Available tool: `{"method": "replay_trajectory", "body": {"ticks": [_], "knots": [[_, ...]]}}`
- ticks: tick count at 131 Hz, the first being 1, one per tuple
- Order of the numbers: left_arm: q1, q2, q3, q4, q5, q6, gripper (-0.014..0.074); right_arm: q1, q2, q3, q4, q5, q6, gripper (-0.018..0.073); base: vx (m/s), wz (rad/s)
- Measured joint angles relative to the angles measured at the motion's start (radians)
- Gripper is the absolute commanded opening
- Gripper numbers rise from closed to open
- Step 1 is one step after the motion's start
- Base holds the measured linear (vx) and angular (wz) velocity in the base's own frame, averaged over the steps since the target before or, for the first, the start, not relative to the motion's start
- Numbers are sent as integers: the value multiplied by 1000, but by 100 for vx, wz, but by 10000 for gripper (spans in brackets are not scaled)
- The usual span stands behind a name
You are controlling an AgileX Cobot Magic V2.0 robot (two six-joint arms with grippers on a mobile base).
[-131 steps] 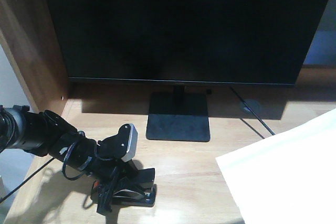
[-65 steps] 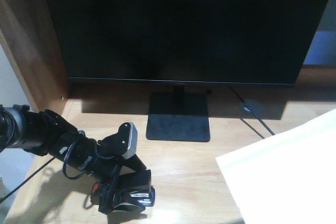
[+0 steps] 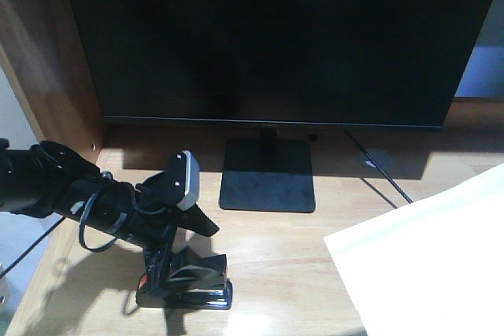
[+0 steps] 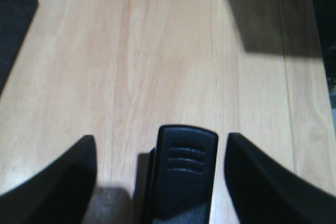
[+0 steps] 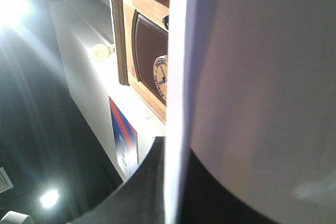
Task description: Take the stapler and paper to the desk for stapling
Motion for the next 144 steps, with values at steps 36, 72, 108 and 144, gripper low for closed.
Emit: {"method": "replay_trajectory", "body": {"ticks": [36, 72, 108, 144], "knots": [[0, -89, 0, 3, 2, -24, 120, 0, 0, 0, 0, 0, 0, -7, 0, 0], [0, -104, 0, 71, 37, -25, -8, 0, 0, 0, 0, 0, 0, -7, 0, 0], [0, -104, 0, 83, 35, -25, -6, 0, 0, 0, 0, 0, 0, -7, 0, 0], [0, -54, 0, 83, 23, -25, -6, 0, 0, 0, 0, 0, 0, -7, 0, 0]]}}
